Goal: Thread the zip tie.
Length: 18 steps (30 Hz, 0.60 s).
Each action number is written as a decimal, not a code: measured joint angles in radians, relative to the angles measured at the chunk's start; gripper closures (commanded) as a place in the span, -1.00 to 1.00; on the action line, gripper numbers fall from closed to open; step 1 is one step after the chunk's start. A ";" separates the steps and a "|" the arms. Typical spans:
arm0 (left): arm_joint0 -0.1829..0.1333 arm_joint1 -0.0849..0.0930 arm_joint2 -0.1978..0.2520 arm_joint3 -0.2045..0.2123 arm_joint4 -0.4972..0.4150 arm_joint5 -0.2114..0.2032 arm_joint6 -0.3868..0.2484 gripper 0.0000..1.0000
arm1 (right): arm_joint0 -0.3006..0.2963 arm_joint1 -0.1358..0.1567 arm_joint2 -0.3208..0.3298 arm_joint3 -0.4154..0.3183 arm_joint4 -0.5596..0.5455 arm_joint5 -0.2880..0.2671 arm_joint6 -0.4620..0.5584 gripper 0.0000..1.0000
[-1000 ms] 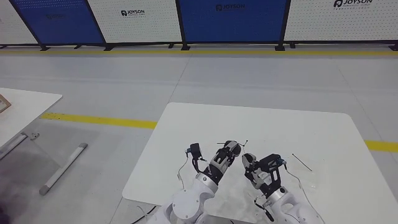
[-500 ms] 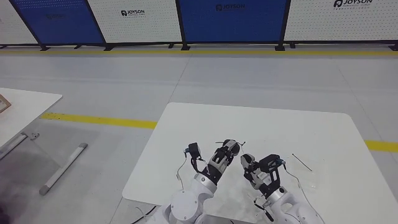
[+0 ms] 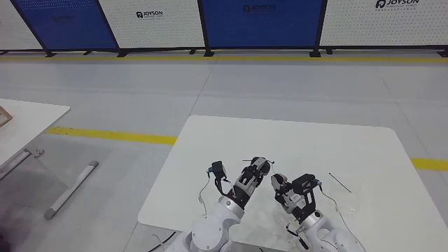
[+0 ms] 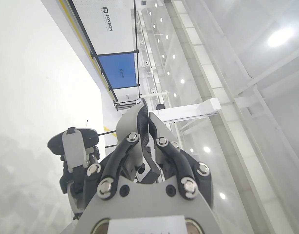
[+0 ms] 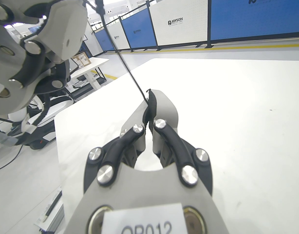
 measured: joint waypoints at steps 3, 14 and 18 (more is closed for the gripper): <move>0.003 0.000 0.002 -0.003 0.004 -0.001 -0.002 1.00 | 0.001 0.002 -0.002 0.000 0.001 0.000 0.000 1.00; -0.006 -0.001 0.008 0.010 0.017 0.040 0.003 1.00 | -0.019 0.008 0.034 -0.009 0.084 0.003 -0.089 -1.00; -0.010 -0.001 -0.006 0.020 0.010 0.061 0.020 1.00 | -0.049 0.014 0.077 -0.037 0.138 0.000 -0.142 -1.00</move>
